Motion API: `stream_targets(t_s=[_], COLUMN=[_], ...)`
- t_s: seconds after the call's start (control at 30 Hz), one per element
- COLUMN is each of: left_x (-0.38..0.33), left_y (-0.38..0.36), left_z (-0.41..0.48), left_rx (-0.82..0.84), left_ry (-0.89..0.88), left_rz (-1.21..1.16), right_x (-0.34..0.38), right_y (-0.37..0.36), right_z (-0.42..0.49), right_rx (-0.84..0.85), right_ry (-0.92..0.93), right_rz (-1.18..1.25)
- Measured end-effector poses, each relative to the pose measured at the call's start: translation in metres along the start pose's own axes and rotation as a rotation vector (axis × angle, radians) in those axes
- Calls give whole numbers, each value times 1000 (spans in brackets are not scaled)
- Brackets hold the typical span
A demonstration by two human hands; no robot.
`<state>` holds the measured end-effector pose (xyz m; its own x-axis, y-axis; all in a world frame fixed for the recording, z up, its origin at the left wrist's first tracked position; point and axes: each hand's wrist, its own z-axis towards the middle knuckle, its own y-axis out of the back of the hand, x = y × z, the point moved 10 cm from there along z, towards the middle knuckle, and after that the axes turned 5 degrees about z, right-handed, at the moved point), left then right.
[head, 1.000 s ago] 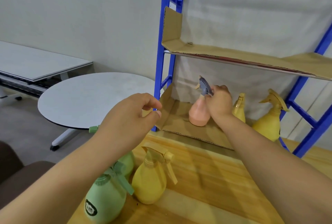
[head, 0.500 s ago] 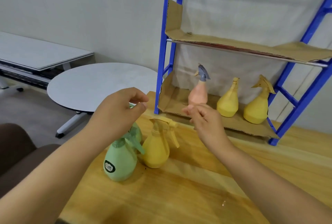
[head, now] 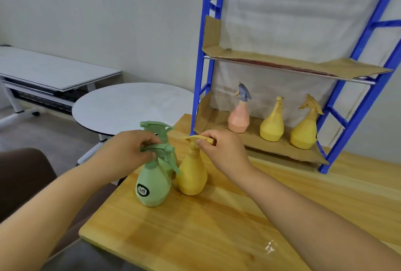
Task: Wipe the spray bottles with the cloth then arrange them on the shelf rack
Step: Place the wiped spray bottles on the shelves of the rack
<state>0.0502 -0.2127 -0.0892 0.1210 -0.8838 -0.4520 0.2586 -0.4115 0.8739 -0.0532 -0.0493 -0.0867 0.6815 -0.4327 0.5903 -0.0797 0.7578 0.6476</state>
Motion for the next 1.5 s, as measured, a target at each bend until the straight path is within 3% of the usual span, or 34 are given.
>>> stream_targets(t_s=[0.13, 0.47, 0.73, 0.9, 1.13, 1.23, 1.5], left_x=[-23, -148, -219, -248, -254, -245, -243], left_y=[14, 137, 208, 219, 169, 156, 134], left_z=[8, 84, 186, 249, 321, 341, 362], left_rx=[-30, -307, -499, -582, -488, -529, -356], left_ry=[-63, -356, -437, -426, -445, -431, -377], left_rz=[161, -219, -339, -196, -116, -97, -359], right_x=[13, 59, 37, 14, -23, -33, -36], right_y=[35, 218, 324, 341, 324, 317, 311], right_z=[9, 89, 165, 210, 251, 257, 262], right_rx=[-80, -440, -681, -686, -643, -650, -620], right_ry=[24, 101, -29, -94, -64, -49, 62], right_rz=[63, 46, -54, -171, -323, -349, -295])
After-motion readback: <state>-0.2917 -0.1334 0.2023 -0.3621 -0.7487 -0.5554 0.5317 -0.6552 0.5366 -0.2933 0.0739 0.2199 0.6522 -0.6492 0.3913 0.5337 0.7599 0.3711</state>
